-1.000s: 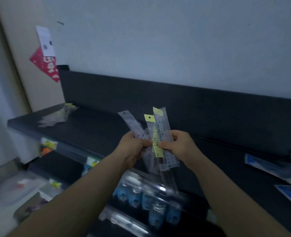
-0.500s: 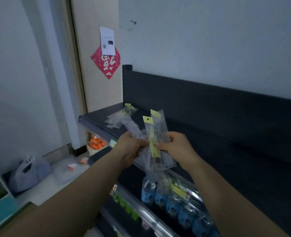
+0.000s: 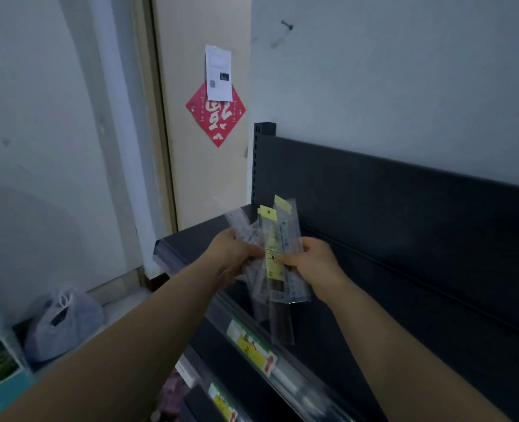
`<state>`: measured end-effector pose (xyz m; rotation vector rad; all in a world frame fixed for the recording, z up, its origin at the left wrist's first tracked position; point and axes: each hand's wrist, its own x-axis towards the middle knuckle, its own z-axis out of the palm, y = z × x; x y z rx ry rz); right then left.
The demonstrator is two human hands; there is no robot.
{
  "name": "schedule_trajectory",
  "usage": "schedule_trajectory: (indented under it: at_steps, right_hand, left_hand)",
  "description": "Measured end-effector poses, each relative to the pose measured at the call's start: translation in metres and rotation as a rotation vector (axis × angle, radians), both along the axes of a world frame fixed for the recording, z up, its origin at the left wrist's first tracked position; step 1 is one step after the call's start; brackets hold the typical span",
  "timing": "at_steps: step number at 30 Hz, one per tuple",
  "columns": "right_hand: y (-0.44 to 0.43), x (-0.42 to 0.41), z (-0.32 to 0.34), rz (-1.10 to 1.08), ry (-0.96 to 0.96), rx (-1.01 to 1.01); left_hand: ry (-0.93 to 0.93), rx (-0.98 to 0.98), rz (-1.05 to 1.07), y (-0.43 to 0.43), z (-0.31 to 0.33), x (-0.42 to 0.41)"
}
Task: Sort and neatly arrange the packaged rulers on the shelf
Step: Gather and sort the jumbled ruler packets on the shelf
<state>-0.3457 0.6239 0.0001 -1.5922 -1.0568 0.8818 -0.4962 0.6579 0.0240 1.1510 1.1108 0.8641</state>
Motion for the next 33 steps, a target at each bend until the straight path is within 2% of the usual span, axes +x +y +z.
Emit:
schedule_trajectory:
  at_steps: [5, 8, 11, 15, 19, 22, 27, 33]
  right_hand:
    - [0.048, -0.009, -0.013, -0.059, -0.020, -0.051]
    - [0.067, -0.014, -0.014, -0.112, -0.043, -0.063]
    - [0.076, -0.022, -0.015, -0.142, -0.161, -0.032]
    - [0.079, -0.031, -0.020, -0.164, -0.449, -0.114]
    - [0.075, -0.038, -0.021, -0.119, -0.524, -0.196]
    - [0.069, -0.041, -0.017, -0.072, -0.522, -0.189]
    - [0.049, -0.033, -0.008, -0.189, -0.484, -0.154]
    - [-0.008, -0.016, -0.005, -0.324, -0.663, -0.179]
  left_hand:
    - [0.113, 0.010, -0.027, 0.063, -0.012, -0.005]
    - [0.294, 0.131, -0.099, 0.099, -0.018, -0.005]
    - [0.465, 0.262, -0.175, 0.122, -0.019, -0.005]
    - [0.706, 0.301, -0.321, 0.145, -0.032, -0.010]
    - [1.027, 0.390, -0.396, 0.152, -0.039, -0.019]
    - [1.053, 0.501, -0.388, 0.151, -0.036, -0.025]
    - [1.020, 0.855, -0.414, 0.129, -0.022, -0.024]
    - [0.951, 1.126, -0.489, 0.075, -0.011, 0.003]
